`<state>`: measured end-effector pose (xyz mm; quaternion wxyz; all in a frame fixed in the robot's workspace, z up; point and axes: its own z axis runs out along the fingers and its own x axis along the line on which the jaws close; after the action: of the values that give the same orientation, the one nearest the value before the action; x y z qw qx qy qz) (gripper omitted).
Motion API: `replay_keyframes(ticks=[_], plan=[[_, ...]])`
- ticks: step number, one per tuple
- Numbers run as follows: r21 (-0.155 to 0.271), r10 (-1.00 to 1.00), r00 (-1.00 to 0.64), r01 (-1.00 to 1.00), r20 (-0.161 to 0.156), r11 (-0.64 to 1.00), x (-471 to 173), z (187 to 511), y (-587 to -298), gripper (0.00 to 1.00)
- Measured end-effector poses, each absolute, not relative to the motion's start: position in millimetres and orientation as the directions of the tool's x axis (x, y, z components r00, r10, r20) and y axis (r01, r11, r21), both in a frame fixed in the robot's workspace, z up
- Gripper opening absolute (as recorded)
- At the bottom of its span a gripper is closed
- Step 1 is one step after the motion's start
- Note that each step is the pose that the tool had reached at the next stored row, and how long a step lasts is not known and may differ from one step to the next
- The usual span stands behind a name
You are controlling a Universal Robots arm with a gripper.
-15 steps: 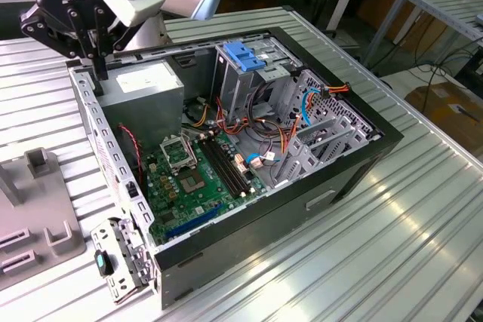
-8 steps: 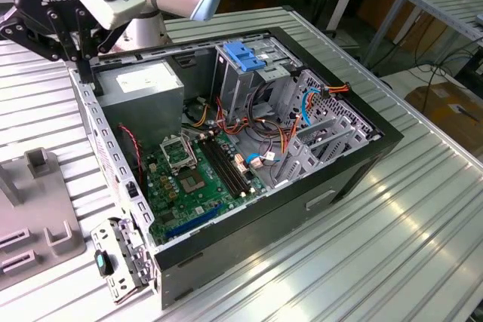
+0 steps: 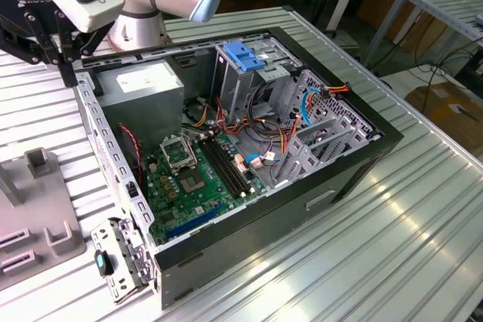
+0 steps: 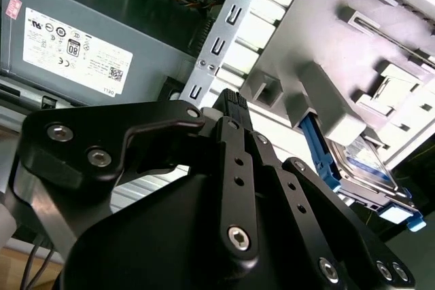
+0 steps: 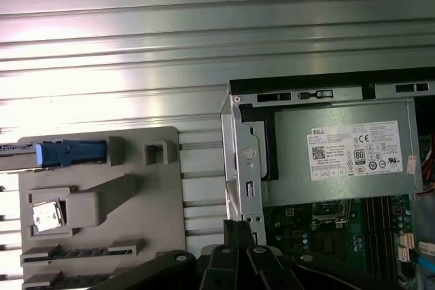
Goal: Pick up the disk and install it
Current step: 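Reach for the disk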
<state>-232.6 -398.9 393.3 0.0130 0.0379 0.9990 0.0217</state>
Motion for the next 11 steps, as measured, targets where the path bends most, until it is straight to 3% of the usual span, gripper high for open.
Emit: replay_keyframes(ticks=[11], plan=[[0.044, 0.076, -0.997, 0.075, -0.024, 0.996, -236.4, 393.2, -398.7, 0.11]])
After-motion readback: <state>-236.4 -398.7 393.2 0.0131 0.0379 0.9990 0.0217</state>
